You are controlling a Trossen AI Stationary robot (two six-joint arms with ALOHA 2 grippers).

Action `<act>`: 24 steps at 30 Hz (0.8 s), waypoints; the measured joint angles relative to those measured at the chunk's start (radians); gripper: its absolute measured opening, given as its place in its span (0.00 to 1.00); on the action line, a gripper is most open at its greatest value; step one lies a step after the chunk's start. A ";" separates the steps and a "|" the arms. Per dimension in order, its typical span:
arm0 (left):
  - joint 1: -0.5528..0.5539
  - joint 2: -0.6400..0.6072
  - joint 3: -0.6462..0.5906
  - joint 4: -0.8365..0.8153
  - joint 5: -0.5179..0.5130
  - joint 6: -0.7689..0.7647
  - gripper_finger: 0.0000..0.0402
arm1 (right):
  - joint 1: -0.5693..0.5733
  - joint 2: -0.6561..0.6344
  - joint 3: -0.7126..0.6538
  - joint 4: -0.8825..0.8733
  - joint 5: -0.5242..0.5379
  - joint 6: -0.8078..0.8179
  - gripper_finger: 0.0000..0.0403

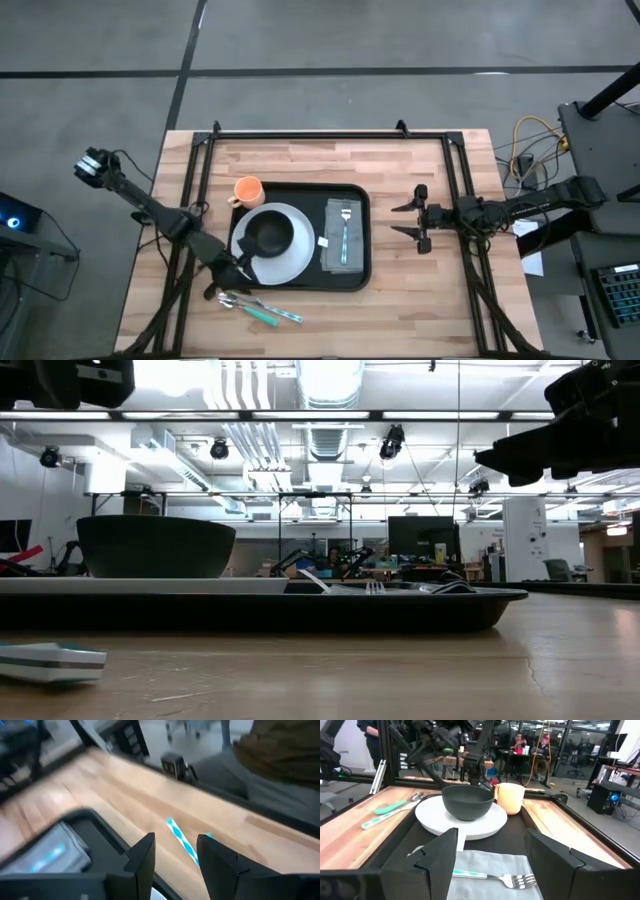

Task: Set up tray
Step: Put the green spoon on the gray napkin to the left of the green fork

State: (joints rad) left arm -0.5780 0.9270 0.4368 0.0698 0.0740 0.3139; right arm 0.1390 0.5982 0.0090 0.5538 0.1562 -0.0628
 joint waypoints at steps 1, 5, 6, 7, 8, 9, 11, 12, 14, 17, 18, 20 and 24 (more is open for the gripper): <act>0.000 0.032 0.028 -0.031 -0.001 -0.012 0.31 | 0.000 0.000 0.000 0.000 0.000 0.000 0.54; -0.017 0.154 0.115 -0.082 -0.004 -0.054 0.31 | 0.000 -0.001 0.000 0.001 0.000 0.000 0.54; -0.026 0.183 0.135 -0.095 -0.004 -0.061 0.31 | 0.000 -0.001 0.000 0.001 0.000 0.000 0.54; -0.036 0.210 0.156 -0.112 -0.003 -0.070 0.30 | 0.000 0.000 0.000 0.001 0.000 0.000 0.54; -0.048 0.237 0.177 -0.130 -0.003 -0.079 0.29 | 0.000 0.000 0.000 0.001 0.000 0.000 0.54; -0.061 0.262 0.200 -0.151 -0.003 -0.089 0.29 | 0.000 0.000 0.000 0.001 0.000 0.000 0.54; -0.087 0.307 0.246 -0.202 -0.004 -0.111 0.28 | 0.000 0.000 0.000 0.001 0.001 0.000 0.54; -0.100 0.331 0.270 -0.230 -0.004 -0.127 0.28 | 0.000 -0.001 0.000 0.001 0.001 0.000 0.54; -0.125 0.375 0.320 -0.301 -0.003 -0.158 0.27 | 0.000 0.000 0.000 0.001 0.001 0.000 0.54; -0.158 0.438 0.396 -0.406 -0.005 -0.211 0.27 | 0.000 0.000 0.000 0.001 0.001 -0.001 0.54; -0.169 0.458 0.417 -0.437 -0.012 -0.232 0.27 | 0.000 0.000 0.000 0.001 0.001 -0.002 0.54; -0.185 0.496 0.452 -0.494 -0.039 -0.270 0.27 | 0.000 0.000 0.000 0.001 0.002 -0.017 0.54; -0.203 0.558 0.479 -0.542 -0.066 -0.325 0.27 | 0.000 0.000 0.000 0.001 0.002 -0.024 0.54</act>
State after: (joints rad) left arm -0.7811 1.4852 0.9161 -0.4724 0.0083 -0.0115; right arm 0.1390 0.5980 0.0090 0.5549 0.1581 -0.0872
